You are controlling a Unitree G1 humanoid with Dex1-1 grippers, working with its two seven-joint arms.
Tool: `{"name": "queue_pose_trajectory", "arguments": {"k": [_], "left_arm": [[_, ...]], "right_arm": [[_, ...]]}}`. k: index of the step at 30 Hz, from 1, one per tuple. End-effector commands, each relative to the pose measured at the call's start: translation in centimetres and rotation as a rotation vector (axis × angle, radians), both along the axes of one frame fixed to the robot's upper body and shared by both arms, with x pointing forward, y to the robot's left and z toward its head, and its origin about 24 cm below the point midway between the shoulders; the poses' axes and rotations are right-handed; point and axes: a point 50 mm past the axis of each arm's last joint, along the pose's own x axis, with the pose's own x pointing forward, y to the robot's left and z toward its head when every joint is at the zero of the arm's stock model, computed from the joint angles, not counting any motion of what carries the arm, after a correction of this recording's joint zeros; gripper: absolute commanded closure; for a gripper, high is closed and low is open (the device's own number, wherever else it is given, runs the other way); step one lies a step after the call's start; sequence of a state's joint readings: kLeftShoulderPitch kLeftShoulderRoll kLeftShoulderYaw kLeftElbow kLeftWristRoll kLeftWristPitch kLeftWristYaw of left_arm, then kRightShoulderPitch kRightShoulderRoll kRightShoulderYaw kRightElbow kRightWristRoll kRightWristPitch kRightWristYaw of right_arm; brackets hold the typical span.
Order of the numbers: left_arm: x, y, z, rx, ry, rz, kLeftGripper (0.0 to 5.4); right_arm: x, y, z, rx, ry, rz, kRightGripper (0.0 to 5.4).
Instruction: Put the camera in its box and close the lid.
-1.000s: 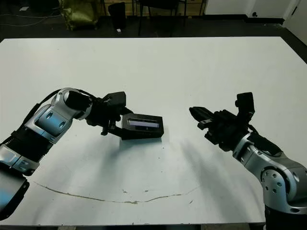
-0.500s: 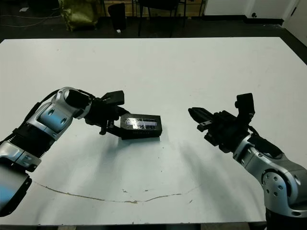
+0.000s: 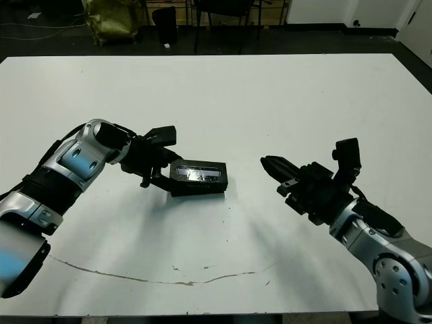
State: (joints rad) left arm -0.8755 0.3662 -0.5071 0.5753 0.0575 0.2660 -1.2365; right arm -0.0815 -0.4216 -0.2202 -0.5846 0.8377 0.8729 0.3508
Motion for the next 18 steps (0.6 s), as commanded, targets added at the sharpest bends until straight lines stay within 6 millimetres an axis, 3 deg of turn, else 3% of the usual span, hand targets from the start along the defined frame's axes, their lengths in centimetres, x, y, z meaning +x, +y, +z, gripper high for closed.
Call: {"name": "queue_pose_trajectory", "arguments": {"k": [1,18], "left_arm": [[0.8,2.0,-0.2,0.089,-0.033,0.109,3.01],[-0.2,3.4,-1.8,0.106,0.052,0.142,3.01]], "right_arm": [[-0.4,-0.2,-0.1,-0.027,0.004,-0.002,5.40],[-0.7,0.0,-0.2,-0.022,-0.003,0.022,5.40]]}}
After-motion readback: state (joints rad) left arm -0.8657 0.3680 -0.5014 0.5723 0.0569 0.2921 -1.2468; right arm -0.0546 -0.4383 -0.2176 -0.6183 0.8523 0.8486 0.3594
